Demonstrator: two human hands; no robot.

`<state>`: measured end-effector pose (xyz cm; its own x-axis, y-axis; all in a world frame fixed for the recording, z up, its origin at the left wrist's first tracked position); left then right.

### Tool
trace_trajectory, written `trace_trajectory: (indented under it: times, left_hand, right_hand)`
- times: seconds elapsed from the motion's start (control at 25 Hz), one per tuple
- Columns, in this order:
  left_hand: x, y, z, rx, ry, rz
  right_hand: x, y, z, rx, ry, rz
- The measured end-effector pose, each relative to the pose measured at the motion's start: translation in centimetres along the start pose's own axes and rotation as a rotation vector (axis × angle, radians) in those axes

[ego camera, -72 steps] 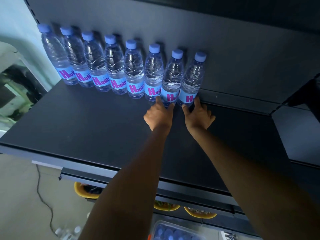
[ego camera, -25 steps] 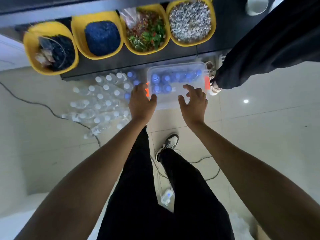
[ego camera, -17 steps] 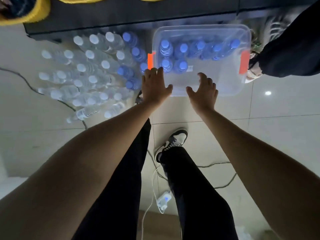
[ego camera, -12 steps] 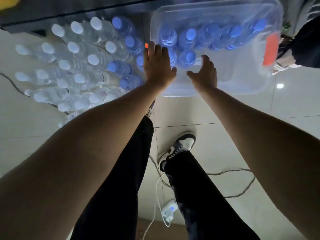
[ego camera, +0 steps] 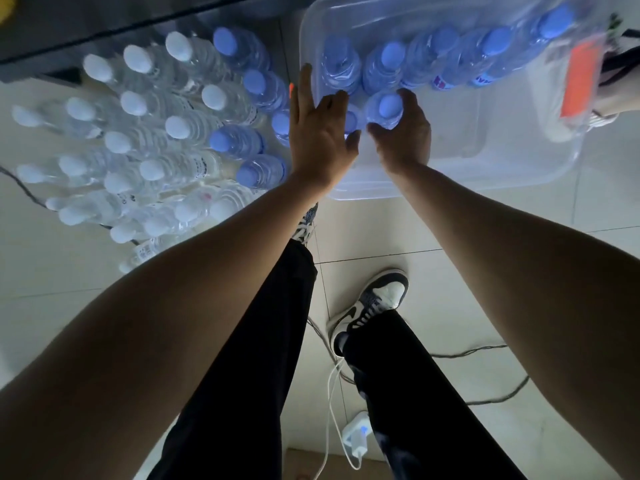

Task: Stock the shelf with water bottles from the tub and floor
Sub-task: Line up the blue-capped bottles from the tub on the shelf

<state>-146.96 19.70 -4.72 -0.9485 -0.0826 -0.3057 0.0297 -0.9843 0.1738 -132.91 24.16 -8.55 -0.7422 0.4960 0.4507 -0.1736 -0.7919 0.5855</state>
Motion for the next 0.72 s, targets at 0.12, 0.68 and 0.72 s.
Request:
trace_trajectory:
  times: [0.12,0.68,0.72]
  left_hand:
    - [-1.5,0.3,3.3,-0.027,0.160,0.052]
    - [-13.9,4.2,42.2,-0.438,0.677,0.053]
    - [-15.0,5.0,45.4,-0.466,0.696,0.033]
  right_hand:
    - [1.5,2.7,3.1,-0.019,-0.067,-0.029]
    - [21.4,25.0,35.0,-0.219,-0.058,0.192]
    - [22.8,27.0,37.6,-0.227,-0.032,0.209]
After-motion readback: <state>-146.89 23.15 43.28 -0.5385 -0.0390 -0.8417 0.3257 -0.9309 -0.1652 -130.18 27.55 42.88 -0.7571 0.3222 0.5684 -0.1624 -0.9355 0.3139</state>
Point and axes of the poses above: each hand's wrist, its own y-axis away from the middle knuckle, its own z-axis out of the back of the hand, x = y × z, the point moved 4 cm from there along -y, towards the middle knuckle, and after that the axes turned 10 degrees about -z, right-handed, at the moved point
